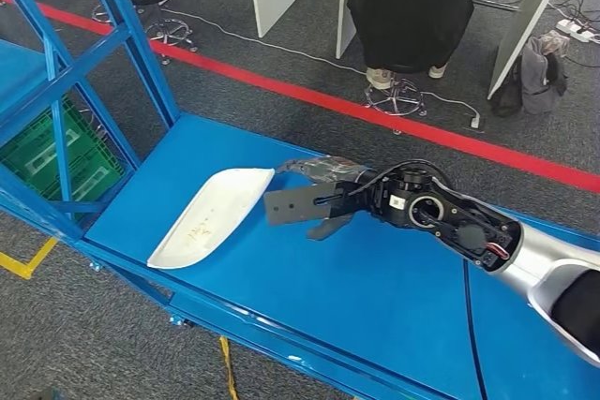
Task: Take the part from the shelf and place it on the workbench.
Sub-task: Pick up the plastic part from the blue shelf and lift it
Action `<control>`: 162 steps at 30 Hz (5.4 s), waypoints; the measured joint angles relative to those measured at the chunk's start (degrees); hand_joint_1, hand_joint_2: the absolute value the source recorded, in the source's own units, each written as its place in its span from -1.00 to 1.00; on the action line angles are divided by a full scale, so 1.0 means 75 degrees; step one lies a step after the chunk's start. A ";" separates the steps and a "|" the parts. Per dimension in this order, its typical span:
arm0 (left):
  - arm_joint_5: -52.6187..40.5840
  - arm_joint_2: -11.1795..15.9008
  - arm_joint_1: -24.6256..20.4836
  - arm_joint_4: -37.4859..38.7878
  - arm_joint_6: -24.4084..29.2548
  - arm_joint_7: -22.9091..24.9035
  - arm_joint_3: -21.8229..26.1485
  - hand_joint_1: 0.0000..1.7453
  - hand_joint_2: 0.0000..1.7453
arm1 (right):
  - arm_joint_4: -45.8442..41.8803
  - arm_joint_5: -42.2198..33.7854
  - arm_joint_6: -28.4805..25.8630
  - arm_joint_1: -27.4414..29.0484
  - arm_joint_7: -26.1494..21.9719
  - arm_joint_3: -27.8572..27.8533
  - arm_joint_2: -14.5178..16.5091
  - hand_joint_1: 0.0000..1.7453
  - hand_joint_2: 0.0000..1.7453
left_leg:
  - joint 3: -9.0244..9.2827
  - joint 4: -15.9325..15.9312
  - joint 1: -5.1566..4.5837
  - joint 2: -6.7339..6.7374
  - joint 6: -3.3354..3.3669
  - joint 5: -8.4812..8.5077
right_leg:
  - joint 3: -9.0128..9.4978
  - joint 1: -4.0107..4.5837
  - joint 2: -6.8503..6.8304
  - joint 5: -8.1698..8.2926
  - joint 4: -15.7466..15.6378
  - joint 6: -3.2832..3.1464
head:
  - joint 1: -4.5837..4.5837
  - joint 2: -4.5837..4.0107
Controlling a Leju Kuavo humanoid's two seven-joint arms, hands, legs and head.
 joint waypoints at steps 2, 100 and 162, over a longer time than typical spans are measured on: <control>0.0067 -0.0001 0.0000 0.0000 0.0017 -0.0034 -0.0001 -1.00 -1.00 | 0.0058 0.0017 0.0039 -0.0150 -0.0060 0.0231 -0.0030 -1.00 1.00 | -0.0002 0.0000 0.0000 0.0000 0.0000 0.0000 | -0.0001 0.0000 0.0000 0.0000 0.0000 0.0000 | -0.0001 0.0000; -0.0991 -0.0238 -0.0380 0.0000 0.0275 0.0300 0.0000 -1.00 -1.00 | 0.3279 0.5734 -0.2426 -0.0639 -0.2639 0.0113 0.1825 -1.00 1.00 | -0.0019 0.0010 0.0000 -0.0006 0.0003 -0.0001 | -0.0003 0.0001 -0.0009 0.0001 0.0000 0.0001 | -0.0001 0.0000; -0.1880 -0.0531 -0.0704 0.0000 0.0317 0.0556 0.0001 -1.00 -1.00 | 0.8482 0.5836 -0.2895 -0.1221 -0.4182 0.1634 0.4572 -1.00 1.00 | -0.0019 0.0013 0.0000 -0.0007 0.0002 0.0000 | -0.0010 0.0001 -0.0009 0.0000 0.0000 0.0001 | 0.0001 0.0000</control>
